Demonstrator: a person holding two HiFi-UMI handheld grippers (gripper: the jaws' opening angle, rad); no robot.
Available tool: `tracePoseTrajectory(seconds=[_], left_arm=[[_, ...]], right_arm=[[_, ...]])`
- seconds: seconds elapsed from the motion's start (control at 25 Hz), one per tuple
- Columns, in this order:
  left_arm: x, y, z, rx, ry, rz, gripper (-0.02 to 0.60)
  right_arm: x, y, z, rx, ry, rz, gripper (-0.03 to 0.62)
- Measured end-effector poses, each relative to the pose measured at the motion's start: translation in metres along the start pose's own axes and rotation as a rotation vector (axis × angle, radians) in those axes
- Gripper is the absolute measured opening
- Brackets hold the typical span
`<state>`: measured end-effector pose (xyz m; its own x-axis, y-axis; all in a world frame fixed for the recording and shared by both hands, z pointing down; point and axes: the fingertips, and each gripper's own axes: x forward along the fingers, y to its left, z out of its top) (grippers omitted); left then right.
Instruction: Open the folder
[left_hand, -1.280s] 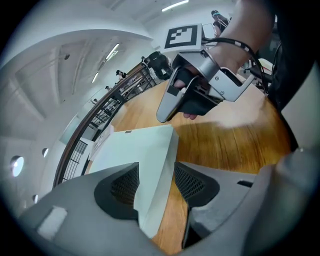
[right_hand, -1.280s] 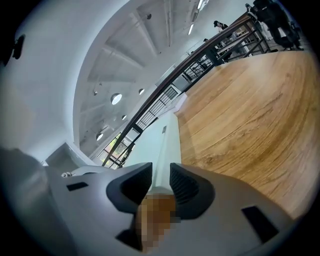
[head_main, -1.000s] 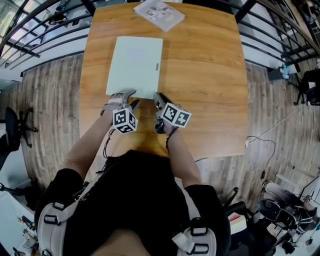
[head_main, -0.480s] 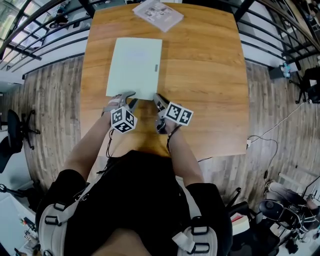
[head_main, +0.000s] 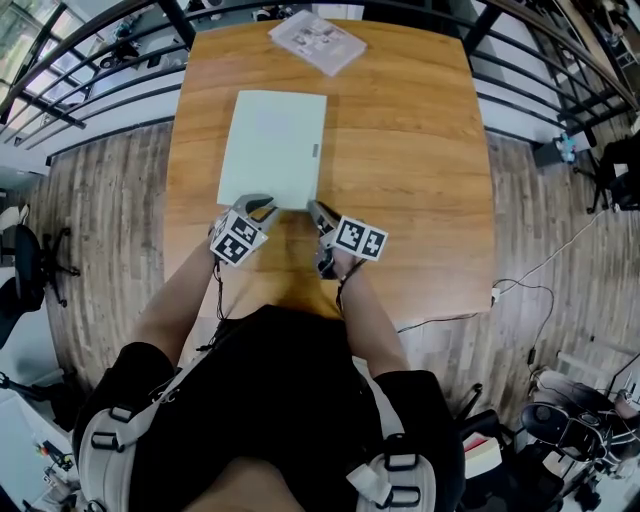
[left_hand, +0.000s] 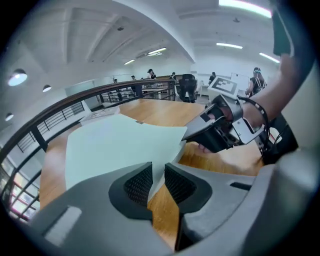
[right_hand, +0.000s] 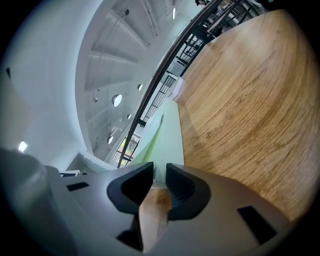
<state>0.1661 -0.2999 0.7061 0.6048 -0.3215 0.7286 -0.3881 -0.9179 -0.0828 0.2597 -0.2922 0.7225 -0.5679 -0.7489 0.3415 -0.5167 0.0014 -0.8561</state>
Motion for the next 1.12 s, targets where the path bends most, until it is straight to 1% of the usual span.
tracePoseTrajectory(seconds=[0.12, 0.24, 0.32, 0.4, 0.52, 0.72, 0.88, 1.04, 1.12], left_arm=[[-0.007, 0.001, 0.000, -0.073, -0.021, -0.012, 0.073], [-0.014, 0.002, 0.003, -0.173, -0.082, -0.043, 0.066], [-0.020, 0.002, 0.007, -0.226, -0.120, -0.067, 0.063], [-0.027, 0.003, 0.011, -0.261, -0.157, -0.082, 0.061], [-0.037, 0.006, 0.014, -0.299, -0.200, -0.081, 0.060], [-0.063, 0.014, 0.023, -0.349, -0.294, -0.045, 0.058], [-0.089, 0.027, 0.026, -0.373, -0.364, -0.004, 0.049], [-0.123, 0.049, 0.020, -0.428, -0.447, 0.070, 0.038], [-0.140, 0.062, 0.012, -0.473, -0.489, 0.118, 0.031]], right_arm=[[-0.002, 0.001, -0.003, -0.027, 0.007, -0.021, 0.081], [-0.004, 0.001, -0.006, -0.065, 0.011, -0.043, 0.083], [-0.006, 0.001, -0.007, -0.099, 0.013, -0.062, 0.083], [-0.008, 0.001, -0.006, -0.124, 0.012, -0.082, 0.083], [-0.010, 0.000, -0.007, -0.141, 0.010, -0.106, 0.083], [-0.013, 0.001, -0.007, -0.197, -0.011, -0.153, 0.081], [-0.015, 0.000, -0.006, -0.269, -0.014, -0.193, 0.081], [-0.015, 0.001, -0.005, -0.289, -0.012, -0.206, 0.080], [-0.015, 0.001, -0.005, -0.290, -0.016, -0.215, 0.080]])
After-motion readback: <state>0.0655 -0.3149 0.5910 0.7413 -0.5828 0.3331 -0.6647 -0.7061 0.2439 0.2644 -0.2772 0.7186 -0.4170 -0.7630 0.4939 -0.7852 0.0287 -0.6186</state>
